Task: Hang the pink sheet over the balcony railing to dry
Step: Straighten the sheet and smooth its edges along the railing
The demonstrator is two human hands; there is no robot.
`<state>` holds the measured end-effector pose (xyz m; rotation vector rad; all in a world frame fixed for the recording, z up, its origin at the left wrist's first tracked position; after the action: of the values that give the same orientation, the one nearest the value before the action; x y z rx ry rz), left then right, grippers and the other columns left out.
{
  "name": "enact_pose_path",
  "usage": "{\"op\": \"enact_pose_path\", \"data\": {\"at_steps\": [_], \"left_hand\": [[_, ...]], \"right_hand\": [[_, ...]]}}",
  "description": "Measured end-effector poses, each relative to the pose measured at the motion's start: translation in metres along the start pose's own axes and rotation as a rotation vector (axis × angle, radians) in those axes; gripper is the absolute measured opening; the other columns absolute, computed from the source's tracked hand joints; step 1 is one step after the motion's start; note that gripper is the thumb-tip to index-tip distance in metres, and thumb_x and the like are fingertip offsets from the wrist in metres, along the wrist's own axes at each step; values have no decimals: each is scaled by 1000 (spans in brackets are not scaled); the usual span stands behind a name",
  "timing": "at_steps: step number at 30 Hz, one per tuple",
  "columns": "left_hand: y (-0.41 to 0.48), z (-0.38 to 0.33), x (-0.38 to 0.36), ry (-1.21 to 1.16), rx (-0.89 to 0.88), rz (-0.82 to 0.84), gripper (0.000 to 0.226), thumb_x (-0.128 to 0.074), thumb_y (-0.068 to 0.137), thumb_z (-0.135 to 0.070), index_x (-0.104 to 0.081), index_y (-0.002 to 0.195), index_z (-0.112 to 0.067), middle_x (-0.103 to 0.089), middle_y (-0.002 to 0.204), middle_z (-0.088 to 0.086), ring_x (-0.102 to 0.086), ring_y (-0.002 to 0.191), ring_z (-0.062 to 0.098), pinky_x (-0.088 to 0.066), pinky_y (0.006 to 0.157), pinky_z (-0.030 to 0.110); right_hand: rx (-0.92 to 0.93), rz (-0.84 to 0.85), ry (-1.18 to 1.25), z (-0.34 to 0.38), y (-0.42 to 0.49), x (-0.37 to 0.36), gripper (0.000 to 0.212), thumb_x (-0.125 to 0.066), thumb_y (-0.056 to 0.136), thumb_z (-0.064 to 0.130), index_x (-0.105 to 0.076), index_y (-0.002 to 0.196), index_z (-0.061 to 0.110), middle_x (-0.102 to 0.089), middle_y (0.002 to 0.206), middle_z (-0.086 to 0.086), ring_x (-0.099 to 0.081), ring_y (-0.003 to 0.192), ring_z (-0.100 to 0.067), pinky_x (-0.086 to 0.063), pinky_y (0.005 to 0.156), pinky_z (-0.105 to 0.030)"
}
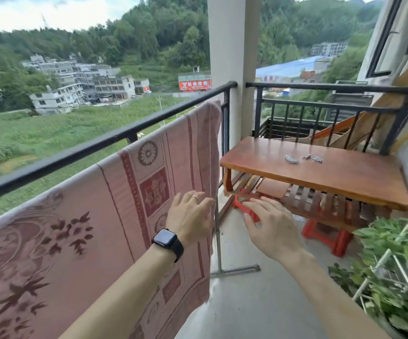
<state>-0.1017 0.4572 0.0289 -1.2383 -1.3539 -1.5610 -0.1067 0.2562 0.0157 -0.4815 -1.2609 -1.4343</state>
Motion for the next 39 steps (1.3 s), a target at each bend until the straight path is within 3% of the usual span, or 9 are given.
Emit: {"op": "enact_pose_path", "data": {"at_steps": [6, 14, 18, 20, 24, 28, 32, 35, 39], "left_hand": [[123, 0, -4, 25, 31, -123, 34, -47, 93, -36, -58, 125, -35, -53, 141, -2, -39, 138, 20, -25, 114, 47], [265, 15, 22, 226, 206, -329, 44, -58, 90, -32, -56, 134, -32, -48, 147, 4, -37, 141, 26, -21, 118, 53], [329, 41, 29, 284, 364, -280, 57, -54, 92, -45, -40, 146, -31, -40, 151, 6, -37, 138, 29, -23, 117, 50], [359, 54, 28, 259, 435, -247, 60, -52, 93, -50, -38, 146, -27, -46, 146, 7, -46, 130, 30, -35, 110, 48], [415, 77, 20, 174, 547, -181, 57, -49, 92, -59, -47, 138, -26, -65, 117, 5, -64, 100, 28, -50, 75, 39], [453, 88, 10, 121, 558, -169, 38, -53, 91, -56, -62, 115, -28, -68, 102, -4, -65, 90, 22, -54, 69, 37], [472, 97, 2, 140, 572, -222, 22, -52, 94, -46, -62, 102, -29, -67, 88, -4, -65, 76, 23, -57, 66, 40], [471, 89, 3, 213, 572, -358, 19, -50, 96, -44, -60, 105, -30, -69, 87, -5, -65, 74, 26, -50, 61, 35], [470, 84, 2, 318, 599, -456, 25, -51, 97, -46, -63, 108, -27, -70, 82, -4, -65, 70, 26, -49, 55, 34]], "right_hand": [[44, -25, 71, -61, 115, -27, 33, -55, 96, 40, -66, 125, 32, -66, 130, 13, -51, 130, -13, -39, 110, -37], [135, 241, 228, -132, 259, -99, 43, -47, 99, 46, -53, 139, 34, -57, 138, 13, -43, 134, -11, -36, 110, -30], [137, 359, 371, -148, 329, -126, 51, -50, 98, 47, -48, 145, 27, -54, 144, 6, -43, 137, -17, -37, 113, -36], [128, 402, 475, -150, 360, -142, 53, -53, 97, 47, -47, 145, 25, -56, 142, 4, -46, 135, -17, -40, 110, -37], [62, 505, 737, -146, 421, -183, 58, -60, 95, 48, -47, 144, 20, -58, 139, 4, -55, 126, -12, -43, 104, -29], [26, 721, 849, -133, 458, -238, 67, -66, 92, 49, -42, 147, 19, -54, 136, 4, -56, 119, -14, -45, 98, -29], [153, 724, 856, -122, 482, -278, 29, -72, 91, 37, -70, 111, 15, -72, 102, 7, -69, 95, -9, -53, 88, -27], [222, 657, 896, -131, 495, -287, 14, -70, 92, 34, -67, 80, 28, -70, 72, 17, -65, 69, 2, -46, 65, -13], [259, 525, 1014, -160, 516, -295, 14, -66, 94, 40, -64, 81, 34, -70, 78, 23, -68, 73, 0, -48, 62, -13]]}}
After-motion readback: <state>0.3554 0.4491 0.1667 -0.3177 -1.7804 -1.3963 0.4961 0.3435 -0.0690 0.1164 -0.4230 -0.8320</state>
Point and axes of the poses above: each hand's wrist, its own y-axis towards the middle knuckle, its own x-axis out of the back of the hand, z = x × y, the point moved 6 cm from there along y, towards the middle knuckle
